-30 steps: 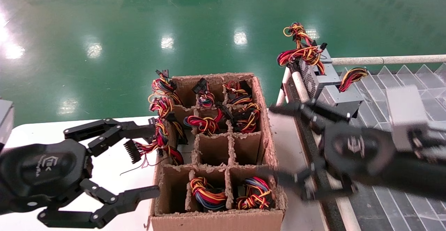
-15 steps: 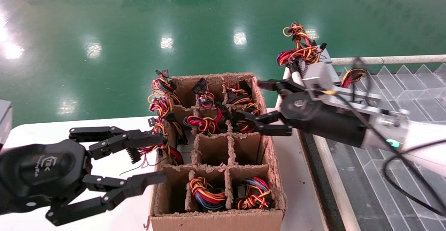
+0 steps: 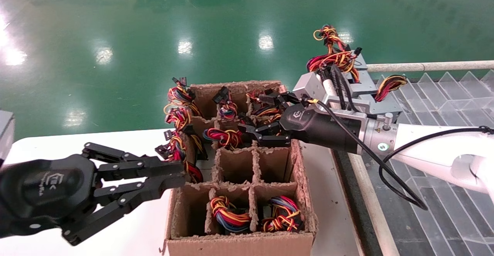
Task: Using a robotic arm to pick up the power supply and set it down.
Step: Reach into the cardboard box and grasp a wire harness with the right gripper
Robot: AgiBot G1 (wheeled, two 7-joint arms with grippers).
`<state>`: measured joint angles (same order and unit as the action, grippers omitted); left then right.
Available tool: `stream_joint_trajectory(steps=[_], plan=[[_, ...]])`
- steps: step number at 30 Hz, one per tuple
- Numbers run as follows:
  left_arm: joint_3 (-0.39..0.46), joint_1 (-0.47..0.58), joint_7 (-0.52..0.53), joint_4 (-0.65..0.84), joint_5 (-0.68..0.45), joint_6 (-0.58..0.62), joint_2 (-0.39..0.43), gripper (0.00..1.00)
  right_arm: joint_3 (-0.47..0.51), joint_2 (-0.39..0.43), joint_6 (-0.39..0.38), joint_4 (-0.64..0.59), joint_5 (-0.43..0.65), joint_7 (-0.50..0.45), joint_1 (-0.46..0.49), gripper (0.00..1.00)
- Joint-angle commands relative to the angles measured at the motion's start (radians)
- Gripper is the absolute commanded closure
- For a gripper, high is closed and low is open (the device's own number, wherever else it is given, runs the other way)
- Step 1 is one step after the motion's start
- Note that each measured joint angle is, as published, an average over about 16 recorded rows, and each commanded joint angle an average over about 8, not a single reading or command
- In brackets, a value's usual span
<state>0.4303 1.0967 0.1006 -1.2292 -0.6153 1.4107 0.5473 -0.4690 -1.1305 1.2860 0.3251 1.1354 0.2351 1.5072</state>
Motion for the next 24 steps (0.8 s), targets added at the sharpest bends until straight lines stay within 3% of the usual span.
stream_joint_trajectory(steps=[1,15,24], plan=[[0.000,0.000,0.000,0.000,0.000,0.000,0.000,1.00,-0.004,-0.017,0.002,-0.042,0.006,0.024,0.014,1.00],[0.000,0.000,0.000,0.000,0.000,0.000,0.000,1.00,-0.035,-0.099,-0.030,-0.208,0.055,0.115,0.095,1.00],[0.000,0.000,0.000,0.000,0.000,0.000,0.000,1.00,-0.049,-0.105,-0.027,-0.258,0.076,0.142,0.111,1.00]])
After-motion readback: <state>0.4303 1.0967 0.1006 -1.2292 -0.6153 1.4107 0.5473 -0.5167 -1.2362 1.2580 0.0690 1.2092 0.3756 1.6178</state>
